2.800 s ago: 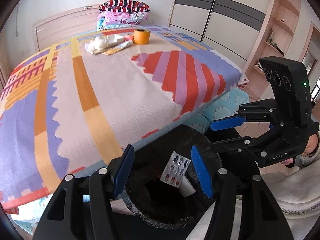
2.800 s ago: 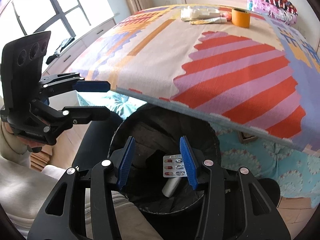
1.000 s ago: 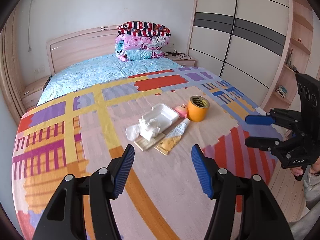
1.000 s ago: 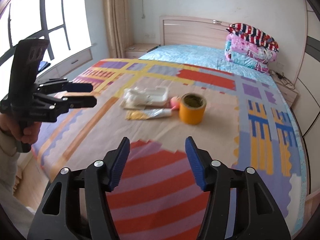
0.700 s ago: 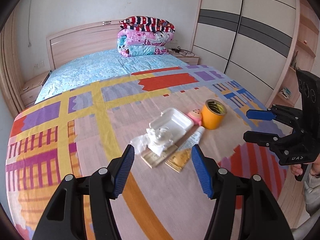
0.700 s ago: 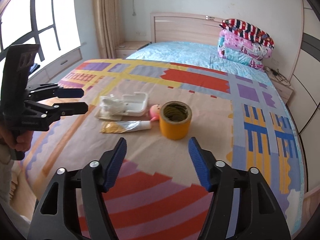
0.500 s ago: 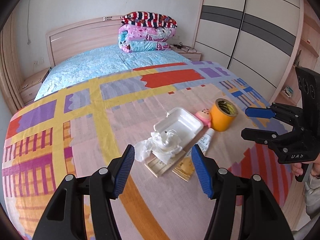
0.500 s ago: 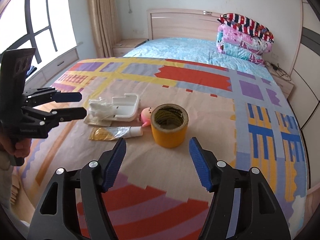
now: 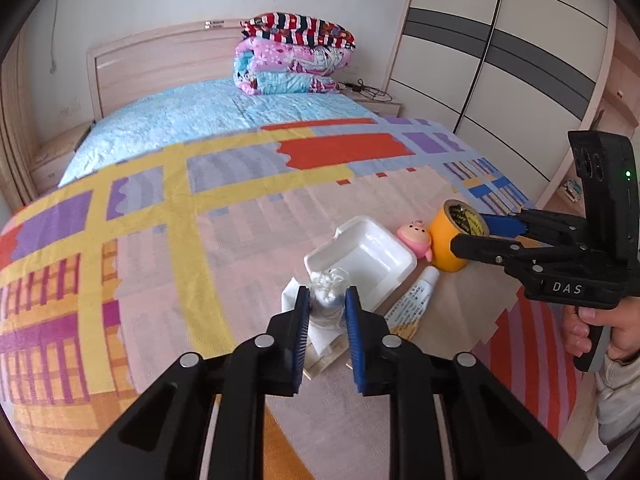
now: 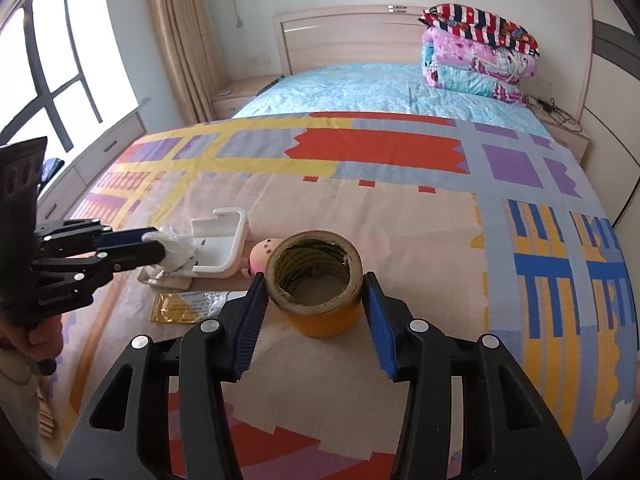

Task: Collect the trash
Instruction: 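Grasp the white tissue with the left tool while the right tool grasps the yellow tape roll, then lower both tools into the black bin and open them to drop tissue and tape, then raise both open tools out of the bin back over the bed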

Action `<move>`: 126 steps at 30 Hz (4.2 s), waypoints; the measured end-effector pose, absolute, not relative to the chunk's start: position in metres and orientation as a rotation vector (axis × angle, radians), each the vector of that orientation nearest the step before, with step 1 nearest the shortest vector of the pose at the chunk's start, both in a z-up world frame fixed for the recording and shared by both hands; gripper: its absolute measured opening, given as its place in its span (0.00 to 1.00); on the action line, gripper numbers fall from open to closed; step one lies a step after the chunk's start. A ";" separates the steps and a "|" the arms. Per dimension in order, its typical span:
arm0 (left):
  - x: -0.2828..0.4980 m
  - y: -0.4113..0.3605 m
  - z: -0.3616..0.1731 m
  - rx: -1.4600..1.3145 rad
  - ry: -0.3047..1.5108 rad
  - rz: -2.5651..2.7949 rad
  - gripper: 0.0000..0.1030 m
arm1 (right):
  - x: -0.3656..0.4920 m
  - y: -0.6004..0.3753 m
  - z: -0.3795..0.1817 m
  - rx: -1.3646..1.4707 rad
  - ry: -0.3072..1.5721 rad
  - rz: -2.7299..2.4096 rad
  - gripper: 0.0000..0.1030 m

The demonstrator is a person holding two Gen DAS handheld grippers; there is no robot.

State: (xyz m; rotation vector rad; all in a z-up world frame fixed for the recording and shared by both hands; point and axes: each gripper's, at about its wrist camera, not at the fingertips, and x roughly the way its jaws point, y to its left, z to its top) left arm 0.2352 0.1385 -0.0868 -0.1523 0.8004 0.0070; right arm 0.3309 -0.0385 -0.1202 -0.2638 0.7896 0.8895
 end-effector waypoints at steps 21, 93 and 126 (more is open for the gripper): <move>0.160 0.107 -0.034 -0.093 0.708 0.017 0.16 | 0.277 -0.081 -0.078 -0.251 0.696 0.899 0.46; 0.016 -0.018 -0.185 -0.179 1.017 -0.140 0.18 | 0.090 -0.166 -0.215 -0.374 0.991 1.118 0.48; 0.003 -0.008 -0.119 -0.145 0.852 -0.113 0.58 | 0.100 -0.174 -0.164 -0.331 0.870 1.095 0.67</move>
